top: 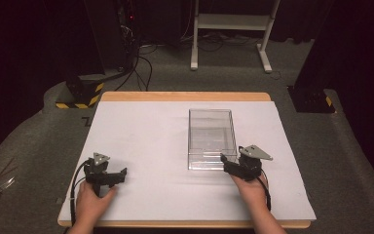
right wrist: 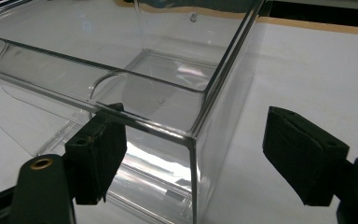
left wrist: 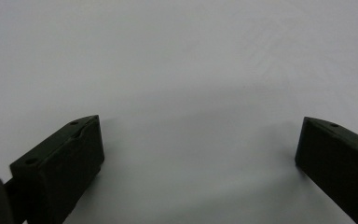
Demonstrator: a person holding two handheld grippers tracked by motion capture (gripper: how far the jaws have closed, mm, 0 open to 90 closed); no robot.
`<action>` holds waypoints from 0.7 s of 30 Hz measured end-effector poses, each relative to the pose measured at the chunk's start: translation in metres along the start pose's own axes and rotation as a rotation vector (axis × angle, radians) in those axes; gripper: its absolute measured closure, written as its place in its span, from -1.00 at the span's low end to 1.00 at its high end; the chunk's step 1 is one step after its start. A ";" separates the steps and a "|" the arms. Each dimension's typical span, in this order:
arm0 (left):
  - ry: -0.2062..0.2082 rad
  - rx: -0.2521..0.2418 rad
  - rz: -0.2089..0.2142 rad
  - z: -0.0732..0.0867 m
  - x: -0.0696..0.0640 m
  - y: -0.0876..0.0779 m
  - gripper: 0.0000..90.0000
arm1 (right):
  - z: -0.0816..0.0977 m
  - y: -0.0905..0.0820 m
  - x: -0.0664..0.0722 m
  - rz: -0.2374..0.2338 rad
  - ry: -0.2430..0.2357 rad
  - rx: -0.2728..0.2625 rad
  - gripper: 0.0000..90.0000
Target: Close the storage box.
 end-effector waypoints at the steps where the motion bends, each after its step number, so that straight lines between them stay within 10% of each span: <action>1: 0.000 0.000 0.000 0.000 0.000 0.000 -0.97 | 0.000 0.000 0.000 -0.004 0.001 0.001 -0.52; 21: 0.000 0.000 0.000 0.000 0.000 0.000 -0.97 | 0.000 0.000 0.000 -0.010 -0.005 0.008 -0.50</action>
Point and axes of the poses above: each handheld gripper's, and its own axes: y roughly forward along the jaws, z roughly out of its underside, x roughly to its left, the point moved 6 cm from there along y, roughly forward along the jaws, and after that the axes turned 12 degrees about -y, right-handed, at the moved point
